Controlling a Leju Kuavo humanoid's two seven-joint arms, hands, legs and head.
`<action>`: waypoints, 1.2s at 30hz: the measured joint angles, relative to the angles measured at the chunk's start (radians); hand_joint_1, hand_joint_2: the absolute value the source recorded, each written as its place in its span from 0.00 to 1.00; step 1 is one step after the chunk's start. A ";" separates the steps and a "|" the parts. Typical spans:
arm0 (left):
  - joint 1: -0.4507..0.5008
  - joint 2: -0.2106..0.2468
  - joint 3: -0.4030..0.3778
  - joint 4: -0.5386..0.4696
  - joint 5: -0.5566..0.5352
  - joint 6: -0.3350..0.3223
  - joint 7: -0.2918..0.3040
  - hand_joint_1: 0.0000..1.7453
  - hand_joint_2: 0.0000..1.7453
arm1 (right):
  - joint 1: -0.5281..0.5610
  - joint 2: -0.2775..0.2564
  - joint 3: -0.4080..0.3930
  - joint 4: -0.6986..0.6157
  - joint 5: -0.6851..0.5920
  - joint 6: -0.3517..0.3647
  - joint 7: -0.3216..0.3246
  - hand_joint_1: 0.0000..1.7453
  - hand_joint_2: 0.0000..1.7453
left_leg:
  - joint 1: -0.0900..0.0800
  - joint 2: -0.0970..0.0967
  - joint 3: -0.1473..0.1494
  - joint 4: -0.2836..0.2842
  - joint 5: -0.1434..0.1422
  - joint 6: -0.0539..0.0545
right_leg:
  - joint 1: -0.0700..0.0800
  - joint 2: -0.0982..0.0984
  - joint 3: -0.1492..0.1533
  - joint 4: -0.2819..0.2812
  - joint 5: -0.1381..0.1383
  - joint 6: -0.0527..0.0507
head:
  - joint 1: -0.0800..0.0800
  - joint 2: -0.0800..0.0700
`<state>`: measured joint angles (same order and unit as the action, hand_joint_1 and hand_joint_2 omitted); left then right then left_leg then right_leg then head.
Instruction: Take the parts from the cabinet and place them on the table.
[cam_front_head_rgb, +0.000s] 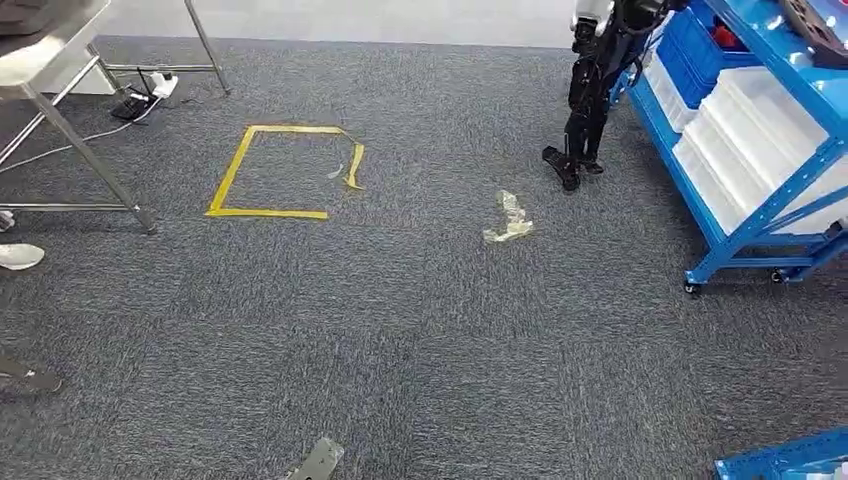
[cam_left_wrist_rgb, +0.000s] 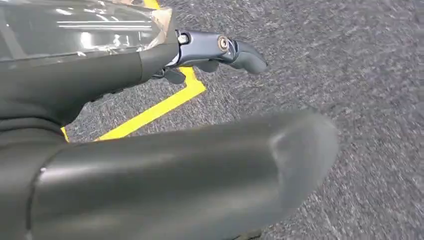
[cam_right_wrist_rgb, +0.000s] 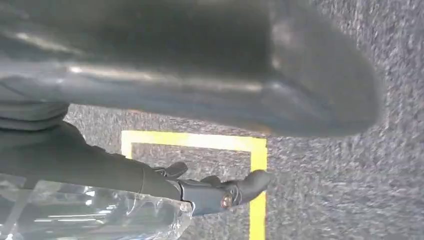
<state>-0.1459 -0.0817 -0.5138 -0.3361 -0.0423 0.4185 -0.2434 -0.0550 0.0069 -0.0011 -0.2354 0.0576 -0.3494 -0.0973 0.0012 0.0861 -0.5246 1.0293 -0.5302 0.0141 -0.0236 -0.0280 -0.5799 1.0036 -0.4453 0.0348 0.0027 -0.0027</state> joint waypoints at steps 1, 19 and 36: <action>0.000 0.000 0.000 0.000 0.000 0.000 -0.001 0.00 0.00 | -0.001 -0.001 0.000 0.000 0.000 0.000 0.000 0.00 0.00 | 0.002 -0.051 -0.022 0.052 -0.039 -0.002 | 0.002 0.010 -0.001 0.000 0.002 -0.007 | -0.005 0.000; 0.009 0.003 0.000 0.002 0.000 0.000 -0.001 0.00 0.00 | -0.003 -0.002 0.001 0.000 0.000 0.000 0.000 0.00 0.00 | 0.007 -0.064 -0.018 -0.008 0.030 0.045 | 0.010 0.044 -0.169 0.281 -0.095 0.011 | 0.002 0.000; 0.016 0.004 0.000 0.003 0.008 0.003 -0.011 0.00 0.00 | -0.001 -0.003 0.008 0.001 -0.001 0.002 0.000 0.00 0.00 | 0.010 -0.089 -0.158 0.312 -0.137 -0.006 | 0.003 0.065 -0.009 0.014 -0.004 -0.015 | -0.008 0.000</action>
<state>-0.1299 -0.0774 -0.5135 -0.3330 -0.0343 0.4211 -0.2548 -0.0563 0.0038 0.0069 -0.2346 0.0565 -0.3479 -0.0977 0.0114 -0.0031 -0.6828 1.3410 -0.6670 0.0085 -0.0207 0.0375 -0.5889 1.0174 -0.4495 0.0201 -0.0053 -0.0027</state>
